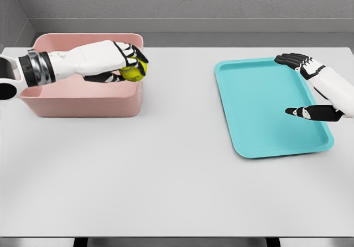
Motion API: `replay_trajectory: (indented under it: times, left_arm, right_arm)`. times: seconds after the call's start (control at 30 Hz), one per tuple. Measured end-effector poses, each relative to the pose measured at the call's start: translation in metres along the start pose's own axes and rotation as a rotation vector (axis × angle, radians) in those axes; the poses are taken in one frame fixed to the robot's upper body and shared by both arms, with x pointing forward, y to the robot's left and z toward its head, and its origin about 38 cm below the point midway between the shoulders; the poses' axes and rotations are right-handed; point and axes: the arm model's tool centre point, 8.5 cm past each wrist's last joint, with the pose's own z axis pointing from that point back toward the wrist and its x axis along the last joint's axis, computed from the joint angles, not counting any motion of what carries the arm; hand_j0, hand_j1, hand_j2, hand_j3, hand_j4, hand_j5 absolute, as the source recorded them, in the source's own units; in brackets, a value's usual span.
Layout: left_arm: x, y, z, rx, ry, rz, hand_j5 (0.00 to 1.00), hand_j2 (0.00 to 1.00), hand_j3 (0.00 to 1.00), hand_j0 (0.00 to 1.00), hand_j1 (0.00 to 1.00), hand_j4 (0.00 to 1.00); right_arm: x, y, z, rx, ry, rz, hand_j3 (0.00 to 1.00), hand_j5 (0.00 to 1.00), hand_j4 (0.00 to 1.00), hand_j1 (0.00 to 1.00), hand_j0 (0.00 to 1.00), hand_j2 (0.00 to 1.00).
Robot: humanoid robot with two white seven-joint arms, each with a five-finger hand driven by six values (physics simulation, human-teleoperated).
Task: Put the tennis from the blue tray into the pink basket with both arms
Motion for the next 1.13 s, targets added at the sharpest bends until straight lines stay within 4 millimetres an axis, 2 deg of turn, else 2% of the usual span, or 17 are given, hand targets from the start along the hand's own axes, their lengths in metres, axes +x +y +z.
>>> replay_trajectory:
  times: [0.2, 0.37, 0.4, 0.43, 0.47, 0.6, 0.8, 1.0, 1.13]
  left_arm:
    - [-0.025, -0.002, 0.021, 0.003, 0.084, 0.034, 0.56, 0.56, 0.56, 0.56, 0.56, 0.56]
    - [-0.053, -0.013, 0.041, -0.004, 0.179, 0.087, 0.63, 0.63, 0.63, 0.63, 0.63, 0.63]
    - [-0.058, -0.016, 0.045, -0.007, 0.198, 0.098, 0.71, 0.71, 0.71, 0.71, 0.71, 0.71]
    - [-0.063, -0.018, 0.049, -0.008, 0.216, 0.107, 0.88, 0.88, 0.88, 0.88, 0.88, 0.88]
    - [-0.067, -0.021, 0.052, -0.008, 0.230, 0.118, 1.00, 1.00, 1.00, 1.00, 1.00, 1.00]
    - [-0.074, -0.025, 0.059, 0.015, 0.255, 0.160, 1.00, 1.00, 1.00, 1.00, 1.00, 1.00]
    - [-0.075, -0.022, 0.066, 0.021, 0.260, 0.161, 1.00, 1.00, 1.00, 1.00, 1.00, 1.00]
    - [-0.081, -0.045, 0.111, -0.018, 0.332, 0.200, 1.00, 1.00, 1.00, 1.00, 1.00, 1.00]
    - [-0.087, -0.036, 0.134, 0.012, 0.369, 0.212, 1.00, 1.00, 1.00, 1.00, 1.00, 1.00]
  right_arm:
    - [0.000, 0.000, 0.000, 0.000, 0.000, 0.000, 1.00, 1.00, 1.00, 1.00, 1.00, 1.00]
    - [0.000, 0.000, 0.000, 0.000, 0.000, 0.000, 1.00, 1.00, 1.00, 1.00, 1.00, 1.00]
    - [0.000, 0.000, 0.000, 0.000, 0.000, 0.000, 1.00, 1.00, 1.00, 1.00, 1.00, 1.00]
    - [0.000, 0.000, 0.000, 0.000, 0.000, 0.000, 1.00, 1.00, 1.00, 1.00, 1.00, 1.00]
    - [0.000, 0.000, 0.000, 0.000, 0.000, 0.000, 1.00, 1.00, 1.00, 1.00, 1.00, 1.00]
    - [0.000, 0.000, 0.000, -0.001, 0.000, -0.001, 1.00, 1.00, 1.00, 1.00, 1.00, 1.00]
    - [0.000, 0.000, 0.000, 0.000, 0.000, 0.000, 1.00, 1.00, 1.00, 1.00, 1.00, 1.00]
    - [0.000, 0.000, 0.000, 0.000, 0.000, 0.000, 1.00, 1.00, 1.00, 1.00, 1.00, 1.00]
    - [0.000, 0.000, 0.000, -0.001, 0.000, 0.000, 1.00, 1.00, 1.00, 1.00, 1.00, 1.00]
